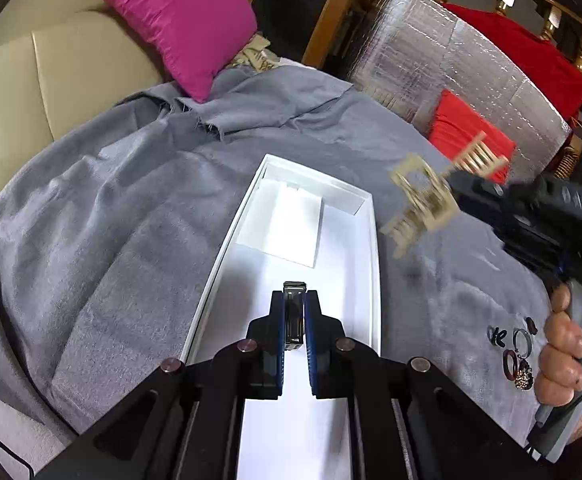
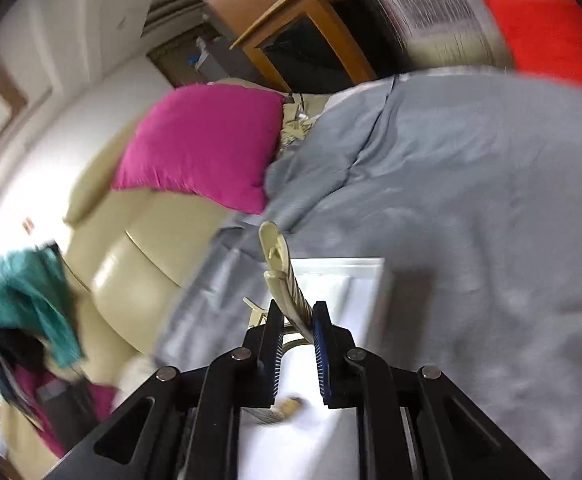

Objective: Organize jewelry
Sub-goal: 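Carry the watch in the left tool and clip in the right tool to the white tray, then open the right tool to drop the clip while the left tool releases the watch into the tray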

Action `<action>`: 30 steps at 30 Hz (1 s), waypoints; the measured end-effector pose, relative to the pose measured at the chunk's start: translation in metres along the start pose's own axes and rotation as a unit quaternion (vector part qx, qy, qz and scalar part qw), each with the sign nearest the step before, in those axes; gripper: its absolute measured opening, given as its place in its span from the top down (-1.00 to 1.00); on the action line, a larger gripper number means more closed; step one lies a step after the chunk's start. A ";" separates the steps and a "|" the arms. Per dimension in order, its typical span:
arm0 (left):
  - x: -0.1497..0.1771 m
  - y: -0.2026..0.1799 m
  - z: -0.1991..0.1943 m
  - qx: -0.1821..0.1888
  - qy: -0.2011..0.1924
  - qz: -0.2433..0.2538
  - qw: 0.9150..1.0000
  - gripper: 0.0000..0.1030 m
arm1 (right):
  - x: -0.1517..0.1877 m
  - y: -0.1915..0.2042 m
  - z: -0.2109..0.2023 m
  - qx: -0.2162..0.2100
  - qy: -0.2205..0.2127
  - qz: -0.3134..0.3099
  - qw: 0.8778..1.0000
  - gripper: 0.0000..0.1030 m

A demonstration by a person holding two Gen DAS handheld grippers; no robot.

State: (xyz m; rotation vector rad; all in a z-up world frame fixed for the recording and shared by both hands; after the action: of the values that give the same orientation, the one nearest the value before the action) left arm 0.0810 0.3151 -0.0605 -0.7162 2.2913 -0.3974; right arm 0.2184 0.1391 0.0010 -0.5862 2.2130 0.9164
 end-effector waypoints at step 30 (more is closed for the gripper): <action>-0.007 0.011 0.005 -0.049 -0.035 0.010 0.998 0.02 | 0.013 -0.028 0.062 -0.036 0.036 0.162 0.985 -0.34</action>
State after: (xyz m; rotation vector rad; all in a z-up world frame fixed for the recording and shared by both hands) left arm 0.0845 0.3272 -0.0652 -0.7430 2.2620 -0.2489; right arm 0.2515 0.1645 -0.0541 -0.2981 2.3911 1.1600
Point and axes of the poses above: each gripper's, at about its wrist camera, not at the fingertips, and z roughly the way its jaws point, y to its left, x to its underside, the point moved 6 cm from there along z, roughly the way its jaws point, and after that the axes turned 13 degrees about -z, right-handed, at the moved point
